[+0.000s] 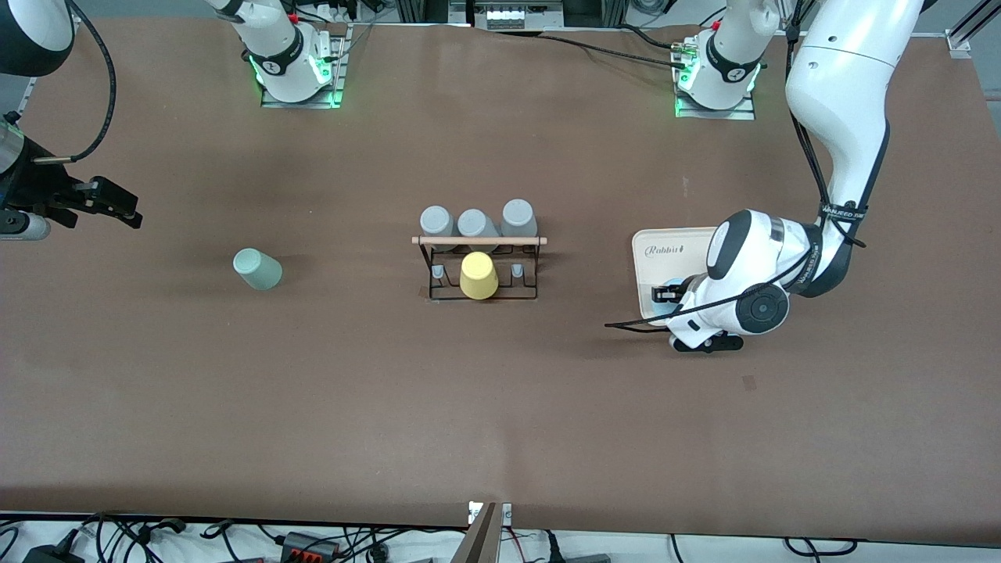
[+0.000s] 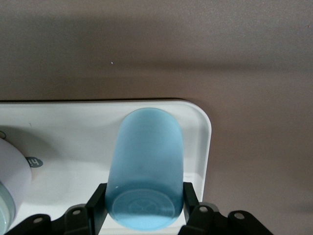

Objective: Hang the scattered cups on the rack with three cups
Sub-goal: 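Lower the left gripper around the light blue cup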

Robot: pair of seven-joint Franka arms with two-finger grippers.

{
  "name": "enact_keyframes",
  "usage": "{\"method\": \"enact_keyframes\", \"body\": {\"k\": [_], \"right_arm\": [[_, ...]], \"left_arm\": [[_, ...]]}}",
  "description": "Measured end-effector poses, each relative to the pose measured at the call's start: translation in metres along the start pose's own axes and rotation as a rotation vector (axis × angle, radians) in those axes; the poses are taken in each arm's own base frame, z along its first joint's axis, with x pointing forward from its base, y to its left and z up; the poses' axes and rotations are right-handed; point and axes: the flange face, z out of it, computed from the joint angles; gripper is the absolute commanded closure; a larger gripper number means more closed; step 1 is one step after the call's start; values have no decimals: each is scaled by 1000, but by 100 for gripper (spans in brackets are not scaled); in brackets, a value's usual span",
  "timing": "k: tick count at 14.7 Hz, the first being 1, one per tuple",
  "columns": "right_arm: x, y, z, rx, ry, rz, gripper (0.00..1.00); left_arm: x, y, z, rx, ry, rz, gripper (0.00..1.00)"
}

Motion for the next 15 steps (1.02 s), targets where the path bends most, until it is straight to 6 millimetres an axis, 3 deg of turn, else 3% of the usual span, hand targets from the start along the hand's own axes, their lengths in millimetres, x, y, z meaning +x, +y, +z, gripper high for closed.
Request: {"method": "enact_keyframes", "body": {"k": [5, 7, 11, 15], "right_arm": [[-1, 0, 1, 1, -12, 0, 0], [-2, 0, 2, 1, -18, 0, 0], [-1, 0, 4, 1, -25, 1, 0], [0, 1, 7, 1, -30, 1, 0]], "left_arm": [[0, -1, -2, -1, 2, -1, 87], [-3, 0, -12, 2, -1, 1, 95], [-29, 4, -68, 22, -9, 16, 99], [-64, 34, -119, 40, -16, 70, 99]]}}
